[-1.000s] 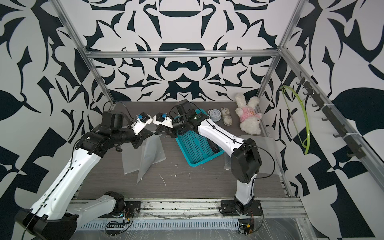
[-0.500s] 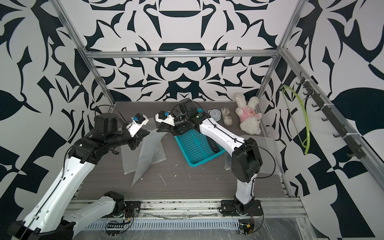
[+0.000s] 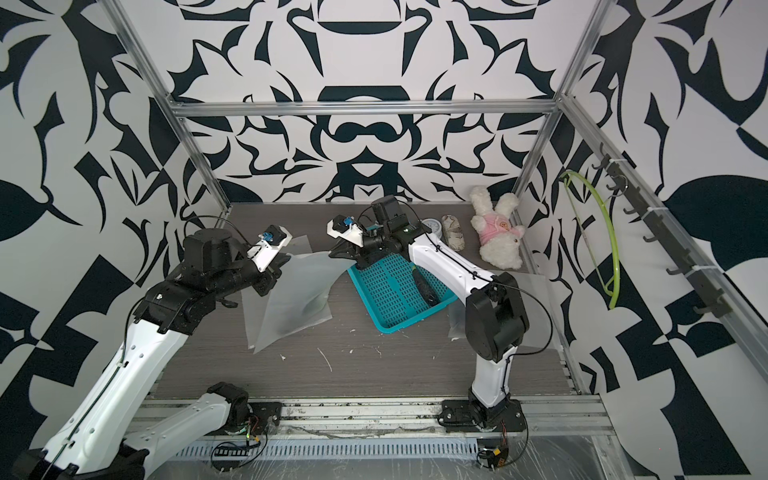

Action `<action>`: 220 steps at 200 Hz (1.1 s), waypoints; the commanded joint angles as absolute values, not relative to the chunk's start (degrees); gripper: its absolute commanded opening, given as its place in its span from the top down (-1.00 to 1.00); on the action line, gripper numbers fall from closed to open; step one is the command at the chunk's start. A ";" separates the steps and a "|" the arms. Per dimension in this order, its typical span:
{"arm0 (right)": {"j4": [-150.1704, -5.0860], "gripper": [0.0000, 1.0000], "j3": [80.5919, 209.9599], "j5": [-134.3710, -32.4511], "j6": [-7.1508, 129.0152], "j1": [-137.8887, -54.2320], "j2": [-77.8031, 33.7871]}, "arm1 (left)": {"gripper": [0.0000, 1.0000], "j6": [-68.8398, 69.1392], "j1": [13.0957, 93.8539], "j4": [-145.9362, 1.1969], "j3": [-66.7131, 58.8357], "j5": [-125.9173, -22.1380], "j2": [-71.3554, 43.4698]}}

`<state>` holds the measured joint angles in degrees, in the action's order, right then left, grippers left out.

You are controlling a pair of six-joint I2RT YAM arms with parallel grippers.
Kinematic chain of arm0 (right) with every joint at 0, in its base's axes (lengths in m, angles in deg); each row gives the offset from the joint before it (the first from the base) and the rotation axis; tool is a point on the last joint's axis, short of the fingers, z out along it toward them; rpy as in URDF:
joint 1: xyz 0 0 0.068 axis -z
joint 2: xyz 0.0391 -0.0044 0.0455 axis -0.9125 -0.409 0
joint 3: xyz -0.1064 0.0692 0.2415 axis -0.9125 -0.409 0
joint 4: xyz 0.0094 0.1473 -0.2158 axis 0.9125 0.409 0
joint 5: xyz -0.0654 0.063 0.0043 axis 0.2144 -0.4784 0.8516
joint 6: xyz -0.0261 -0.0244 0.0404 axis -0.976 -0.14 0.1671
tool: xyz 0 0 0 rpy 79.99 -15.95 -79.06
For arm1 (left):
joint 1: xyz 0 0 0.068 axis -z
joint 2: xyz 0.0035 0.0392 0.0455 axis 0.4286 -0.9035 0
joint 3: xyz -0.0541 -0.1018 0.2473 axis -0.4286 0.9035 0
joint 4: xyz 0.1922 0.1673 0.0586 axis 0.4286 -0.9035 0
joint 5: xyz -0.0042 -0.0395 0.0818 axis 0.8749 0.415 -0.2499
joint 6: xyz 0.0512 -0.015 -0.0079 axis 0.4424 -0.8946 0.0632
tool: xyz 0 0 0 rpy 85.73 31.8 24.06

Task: Place the eggplant in a zip-top bag and seal the zipper
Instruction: Zip the zipper on the zipper food storage bag.

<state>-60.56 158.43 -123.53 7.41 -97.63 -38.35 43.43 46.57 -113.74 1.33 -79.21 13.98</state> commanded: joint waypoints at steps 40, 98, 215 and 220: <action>-59.80 0.85 154.99 -117.99 9.43 -94.09 -36.24 | 1.00 44.30 43.26 -109.87 0.40 -86.49 15.35; -61.56 0.86 152.57 -116.47 11.99 -93.66 -35.19 | 1.00 44.42 40.83 -110.46 -0.62 -86.12 14.83; -60.08 0.85 149.58 -115.38 11.35 -93.02 -33.54 | 1.00 45.26 38.47 -110.92 -2.10 -86.50 15.21; -60.04 0.85 149.54 -115.29 11.30 -93.01 -33.43 | 1.00 45.25 38.32 -110.89 -2.20 -86.40 15.12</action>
